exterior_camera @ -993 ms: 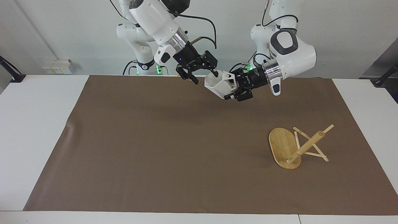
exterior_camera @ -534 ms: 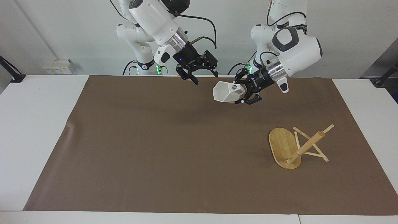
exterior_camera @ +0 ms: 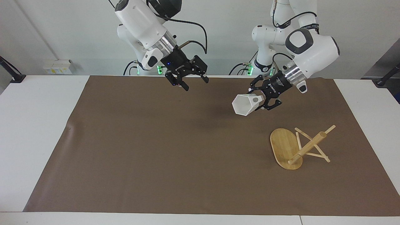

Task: Hang cup on rack
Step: 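Move the cup to the rack with the left gripper while the right withdraws, then lower the cup handle onto a rack peg with the left gripper, then open the left gripper and pull it back from the cup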

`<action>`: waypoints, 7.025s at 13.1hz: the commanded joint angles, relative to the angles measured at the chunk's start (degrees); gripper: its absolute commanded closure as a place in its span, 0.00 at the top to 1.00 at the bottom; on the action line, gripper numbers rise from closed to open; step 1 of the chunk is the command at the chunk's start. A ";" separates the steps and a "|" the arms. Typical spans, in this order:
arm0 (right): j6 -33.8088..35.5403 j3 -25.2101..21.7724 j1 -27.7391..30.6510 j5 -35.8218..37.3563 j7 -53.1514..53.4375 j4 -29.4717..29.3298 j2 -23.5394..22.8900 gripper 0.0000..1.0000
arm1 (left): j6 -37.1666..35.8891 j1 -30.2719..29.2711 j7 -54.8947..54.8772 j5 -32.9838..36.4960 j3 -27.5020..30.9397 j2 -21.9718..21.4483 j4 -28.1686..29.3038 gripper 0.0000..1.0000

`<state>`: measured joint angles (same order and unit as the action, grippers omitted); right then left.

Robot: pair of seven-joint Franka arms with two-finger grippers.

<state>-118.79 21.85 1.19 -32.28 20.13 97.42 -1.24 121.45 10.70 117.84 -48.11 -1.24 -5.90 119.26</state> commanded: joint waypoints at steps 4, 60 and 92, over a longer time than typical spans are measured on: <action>-0.66 -7.77 0.83 6.42 -12.56 0.40 0.18 1.00 | 2.99 -0.42 10.12 5.22 -0.52 -1.48 2.55 0.00; 26.85 -24.23 0.57 32.19 -21.19 -4.96 2.29 1.00 | 35.25 -1.74 27.62 6.98 -0.60 5.98 4.93 0.00; 27.56 -24.23 2.85 31.31 -21.63 -4.78 2.29 1.00 | 4.44 -11.83 29.03 36.49 0.01 1.42 -4.81 1.00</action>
<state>-90.59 -2.52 3.85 -0.90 -0.54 90.85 -0.43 130.97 1.13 147.25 -14.82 -0.76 -3.31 116.44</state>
